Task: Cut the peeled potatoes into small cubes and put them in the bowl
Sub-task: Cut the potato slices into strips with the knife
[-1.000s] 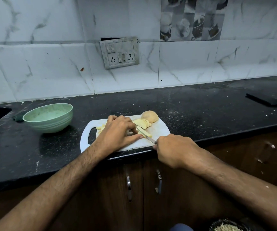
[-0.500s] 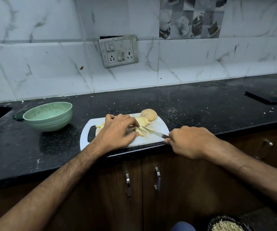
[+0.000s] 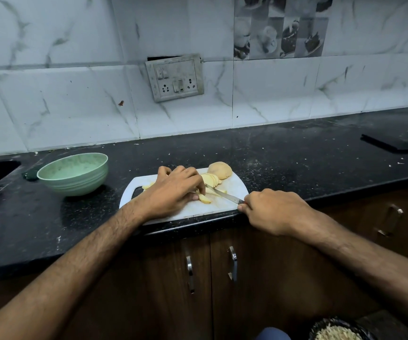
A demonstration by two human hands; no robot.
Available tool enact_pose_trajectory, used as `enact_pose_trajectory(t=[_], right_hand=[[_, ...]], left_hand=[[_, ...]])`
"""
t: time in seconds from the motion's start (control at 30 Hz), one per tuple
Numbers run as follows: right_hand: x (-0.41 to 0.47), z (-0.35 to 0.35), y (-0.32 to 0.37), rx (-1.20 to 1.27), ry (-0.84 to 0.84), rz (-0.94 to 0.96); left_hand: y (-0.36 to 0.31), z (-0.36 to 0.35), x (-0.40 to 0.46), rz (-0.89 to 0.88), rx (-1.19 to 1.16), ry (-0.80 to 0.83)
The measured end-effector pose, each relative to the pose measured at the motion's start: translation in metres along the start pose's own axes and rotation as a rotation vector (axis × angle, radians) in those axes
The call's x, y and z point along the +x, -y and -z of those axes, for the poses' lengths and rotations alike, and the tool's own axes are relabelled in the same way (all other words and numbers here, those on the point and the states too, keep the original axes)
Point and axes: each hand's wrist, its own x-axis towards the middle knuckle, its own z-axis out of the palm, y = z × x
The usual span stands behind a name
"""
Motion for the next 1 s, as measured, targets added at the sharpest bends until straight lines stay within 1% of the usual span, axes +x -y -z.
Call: enact_pose_trajectory(t=[0.13, 0.3, 0.43, 0.63, 0.8, 1.0], right_hand=[[0.0, 0.0, 0.0, -0.009, -0.004, -0.002], [0.0, 0.001, -0.001, -0.012, -0.009, 0.005], [-0.002, 0.005, 0.002, -0.024, -0.033, 0.035], [0.003, 0.009, 0.012, -0.08, -0.007, 0.07], [0.016, 0.008, 0.013, -0.092, -0.016, 0.048], [0.011, 0.009, 0.015, -0.008, -0.029, 0.056]], left_hand=[[0.003, 0.0, -0.007, -0.017, -0.067, -0.008], [0.008, 0.005, -0.009, -0.047, -0.033, -0.024], [0.007, 0.004, -0.015, -0.055, -0.017, -0.07], [0.005, 0.004, -0.022, -0.046, -0.022, -0.124], [0.005, 0.004, -0.03, -0.037, -0.082, -0.143], [0.007, -0.002, -0.037, -0.009, -0.192, -0.157]])
